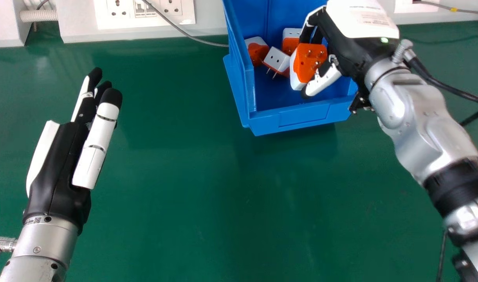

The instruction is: Pick all objects and put in blue box

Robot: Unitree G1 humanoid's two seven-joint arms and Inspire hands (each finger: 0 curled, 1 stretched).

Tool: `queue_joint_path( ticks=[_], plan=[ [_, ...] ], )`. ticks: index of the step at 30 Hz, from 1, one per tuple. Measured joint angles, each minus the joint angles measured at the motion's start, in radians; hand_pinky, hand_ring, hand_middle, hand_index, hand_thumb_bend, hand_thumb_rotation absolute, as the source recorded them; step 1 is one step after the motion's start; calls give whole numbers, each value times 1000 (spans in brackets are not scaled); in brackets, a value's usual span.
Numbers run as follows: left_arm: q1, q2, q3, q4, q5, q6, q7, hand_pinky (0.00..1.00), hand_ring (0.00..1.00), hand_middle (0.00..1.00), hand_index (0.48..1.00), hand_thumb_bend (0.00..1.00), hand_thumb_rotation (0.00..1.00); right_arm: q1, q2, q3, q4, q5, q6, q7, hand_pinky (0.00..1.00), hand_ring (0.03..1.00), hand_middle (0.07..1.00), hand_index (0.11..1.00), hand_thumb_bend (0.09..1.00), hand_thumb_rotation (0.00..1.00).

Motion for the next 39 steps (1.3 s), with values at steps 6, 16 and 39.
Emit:
queue_joint_path(
  ticks=[6, 16, 39],
  plan=[
    [19, 1, 2, 0, 0, -13, -3, 934, 987, 985, 1000, 482, 1000, -102, 55, 61, 214, -22, -2, -122, 347, 424, 517, 505, 494, 0],
    [46, 1, 3, 1, 5, -52, -8, 925, 982, 978, 994, 505, 1000, -178, 115, 113, 359, -21, 20, -261, 342, 428, 520, 489, 495, 0],
    [78, -3, -5, -23, 49, -55, -4, 897, 964, 959, 962, 552, 1000, -193, 142, 143, 408, 19, -30, -359, 340, 434, 513, 461, 497, 0]
  ],
)
